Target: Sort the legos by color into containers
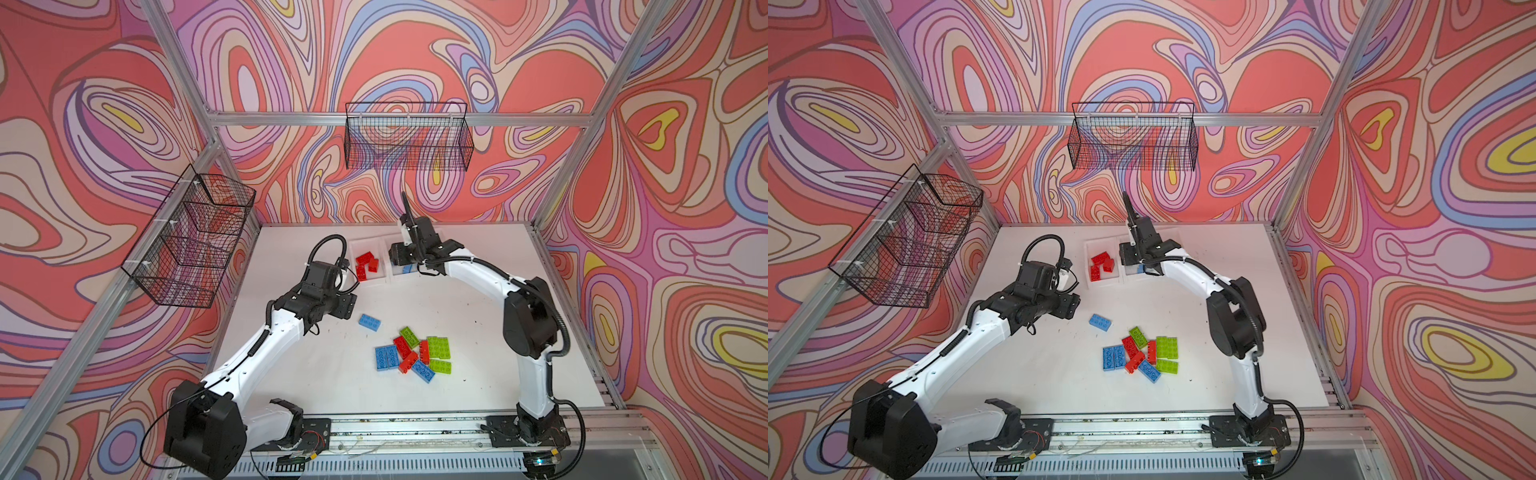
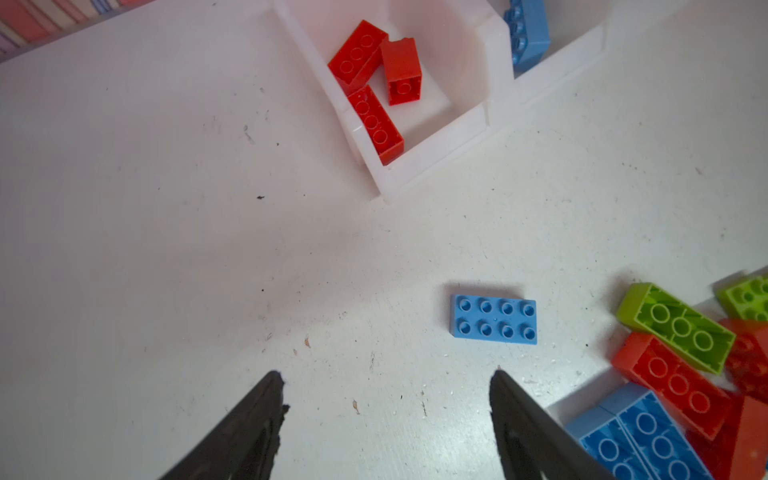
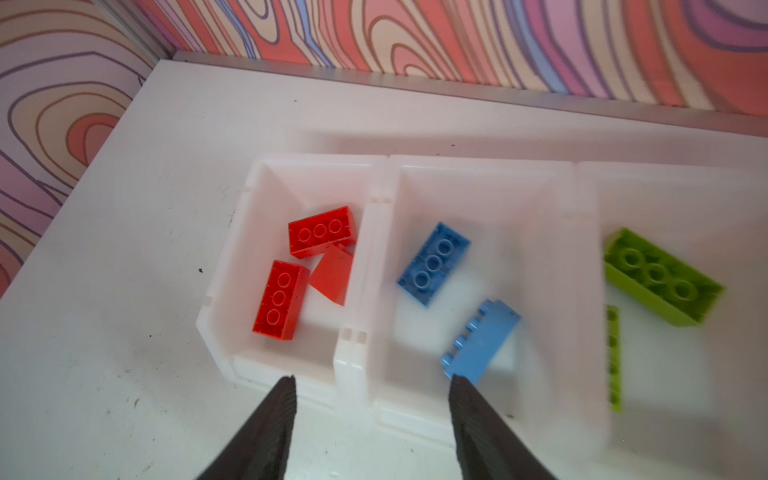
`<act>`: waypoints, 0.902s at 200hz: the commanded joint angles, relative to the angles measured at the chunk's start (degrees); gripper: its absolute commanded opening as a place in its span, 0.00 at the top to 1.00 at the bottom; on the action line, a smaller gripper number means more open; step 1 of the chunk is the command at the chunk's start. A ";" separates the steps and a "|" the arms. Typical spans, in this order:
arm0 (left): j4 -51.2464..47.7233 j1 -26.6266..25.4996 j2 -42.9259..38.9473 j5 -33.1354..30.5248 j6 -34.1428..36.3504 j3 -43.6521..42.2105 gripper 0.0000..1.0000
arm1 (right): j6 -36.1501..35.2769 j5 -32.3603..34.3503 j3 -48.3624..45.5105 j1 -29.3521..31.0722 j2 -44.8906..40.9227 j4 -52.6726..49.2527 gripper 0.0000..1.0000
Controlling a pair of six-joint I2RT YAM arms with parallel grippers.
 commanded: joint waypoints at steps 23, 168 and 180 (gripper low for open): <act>-5.45 -2.07 8.37 9.53 30.95 4.51 0.20 | 0.62 1.00 -13.34 -3.18 -10.81 4.69 0.37; -8.57 -8.48 32.25 3.62 50.12 13.08 0.24 | 4.42 -0.52 -31.23 -6.98 -22.48 9.28 0.37; -7.95 -8.47 32.98 3.60 50.22 13.04 0.26 | 4.34 -0.63 -31.15 -7.03 -22.43 9.24 0.37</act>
